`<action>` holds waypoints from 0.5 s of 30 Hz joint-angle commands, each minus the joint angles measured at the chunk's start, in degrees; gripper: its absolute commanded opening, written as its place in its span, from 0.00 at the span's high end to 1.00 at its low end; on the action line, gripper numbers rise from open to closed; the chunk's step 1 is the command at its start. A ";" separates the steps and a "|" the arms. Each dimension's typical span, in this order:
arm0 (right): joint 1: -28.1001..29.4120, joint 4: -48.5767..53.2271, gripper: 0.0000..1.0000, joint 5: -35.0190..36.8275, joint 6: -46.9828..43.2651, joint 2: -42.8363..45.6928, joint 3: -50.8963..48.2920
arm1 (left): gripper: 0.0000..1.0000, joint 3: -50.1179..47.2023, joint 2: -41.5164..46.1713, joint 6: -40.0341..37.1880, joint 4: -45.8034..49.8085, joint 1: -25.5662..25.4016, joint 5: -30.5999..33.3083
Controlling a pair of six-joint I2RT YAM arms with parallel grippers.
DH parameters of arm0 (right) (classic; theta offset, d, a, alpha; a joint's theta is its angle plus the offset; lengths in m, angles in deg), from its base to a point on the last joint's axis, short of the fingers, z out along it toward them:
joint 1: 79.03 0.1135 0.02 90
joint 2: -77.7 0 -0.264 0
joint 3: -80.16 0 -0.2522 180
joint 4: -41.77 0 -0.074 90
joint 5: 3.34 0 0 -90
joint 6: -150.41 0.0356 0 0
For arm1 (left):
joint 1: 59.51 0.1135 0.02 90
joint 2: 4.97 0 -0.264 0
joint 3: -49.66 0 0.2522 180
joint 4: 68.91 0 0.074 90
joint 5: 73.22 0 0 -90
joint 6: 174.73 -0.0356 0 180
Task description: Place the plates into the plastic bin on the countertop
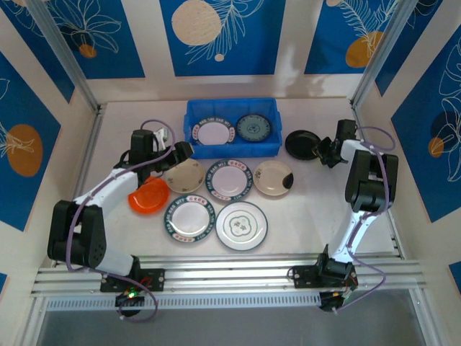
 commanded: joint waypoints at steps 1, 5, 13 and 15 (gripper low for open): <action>0.67 3.60 0.72 0.28 -0.49 -1.52 2.55 | 0.24 1.60 -0.91 -0.13 -1.25 -0.27 -1.49; 0.71 5.32 0.72 0.03 -0.71 -2.87 4.38 | 0.24 1.49 -1.46 -0.10 -1.81 -0.23 -1.86; 0.71 8.13 0.72 -1.12 -1.23 -5.59 7.78 | 0.24 0.99 -1.38 -0.11 -2.56 -0.24 -1.88; 0.71 8.14 0.72 -1.26 -1.32 -5.76 7.97 | 0.24 0.63 -1.25 0.06 -2.83 -0.24 -1.94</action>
